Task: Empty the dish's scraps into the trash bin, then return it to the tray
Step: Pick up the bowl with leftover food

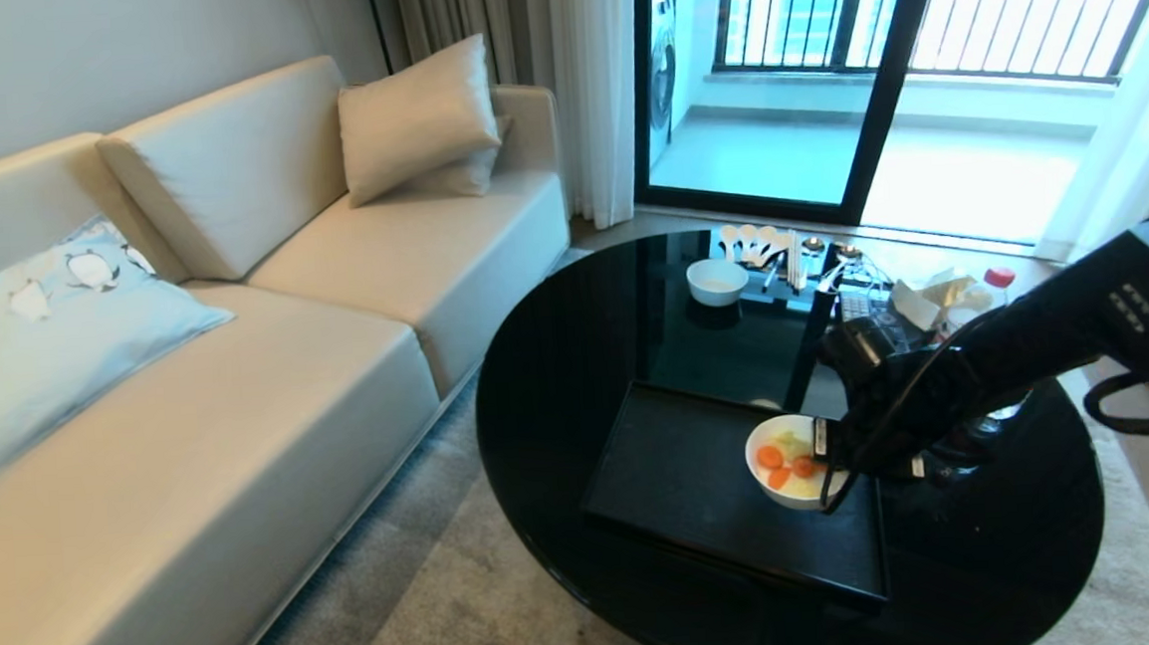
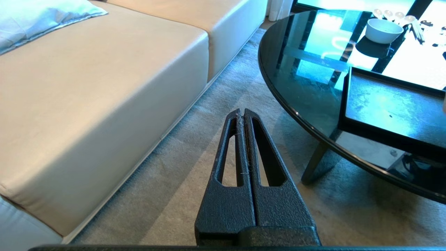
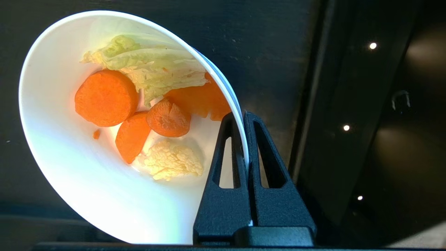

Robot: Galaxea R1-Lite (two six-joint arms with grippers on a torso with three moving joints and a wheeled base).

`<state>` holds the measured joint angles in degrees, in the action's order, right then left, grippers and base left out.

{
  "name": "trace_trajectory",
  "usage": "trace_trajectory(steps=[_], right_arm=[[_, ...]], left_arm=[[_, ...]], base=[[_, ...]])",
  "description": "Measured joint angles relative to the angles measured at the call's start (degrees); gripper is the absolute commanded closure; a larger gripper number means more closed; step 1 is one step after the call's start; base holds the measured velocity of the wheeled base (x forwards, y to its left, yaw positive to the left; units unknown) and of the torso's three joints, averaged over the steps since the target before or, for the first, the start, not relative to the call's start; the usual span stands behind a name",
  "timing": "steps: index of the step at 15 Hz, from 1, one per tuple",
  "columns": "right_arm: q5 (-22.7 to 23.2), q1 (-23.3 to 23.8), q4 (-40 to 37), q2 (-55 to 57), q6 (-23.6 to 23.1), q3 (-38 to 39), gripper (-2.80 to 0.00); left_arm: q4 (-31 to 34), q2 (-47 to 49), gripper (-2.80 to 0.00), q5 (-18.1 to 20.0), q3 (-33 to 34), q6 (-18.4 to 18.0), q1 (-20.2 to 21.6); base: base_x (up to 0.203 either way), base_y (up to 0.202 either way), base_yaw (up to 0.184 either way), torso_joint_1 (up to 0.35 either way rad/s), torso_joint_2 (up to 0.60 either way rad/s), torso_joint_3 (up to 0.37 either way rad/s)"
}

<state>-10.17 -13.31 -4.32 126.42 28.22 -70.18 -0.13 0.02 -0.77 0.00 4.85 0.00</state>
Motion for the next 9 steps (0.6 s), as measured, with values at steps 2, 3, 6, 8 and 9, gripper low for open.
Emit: trace_trajectory(steps=[2,3,6,8,9], right_arm=[[0.0,0.1,-0.2,-3.3,2.6,2.7,0.0],[0.0,0.1,-0.5,-5.0,3.9,4.1,0.0],[0.1,0.1,-2.1,-10.7,8.0,8.3,0.0],[0.1,0.1,-3.3,-14.9,9.5,10.7,0.0],[0.1,0.1,-3.9,-17.1,10.2,12.0,0.0]], left_arm=[[0.0,0.0,0.0,0.0,0.0,0.0,0.0],[0.0,0.0,0.0,0.0,0.0,0.0,0.0],[0.0,0.0,0.0,0.0,0.0,0.0,0.0],[0.0,0.0,0.0,0.0,0.0,0.0,0.0],[0.0,0.0,0.0,0.0,0.0,0.0,0.0]], base=[[0.0,0.0,0.0,0.0,0.0,0.0],[0.0,0.0,0.0,0.0,0.0,0.0],[0.0,0.0,0.0,0.0,0.0,0.0],[0.0,0.0,0.0,0.0,0.0,0.0],[0.0,0.0,0.0,0.0,0.0,0.0]])
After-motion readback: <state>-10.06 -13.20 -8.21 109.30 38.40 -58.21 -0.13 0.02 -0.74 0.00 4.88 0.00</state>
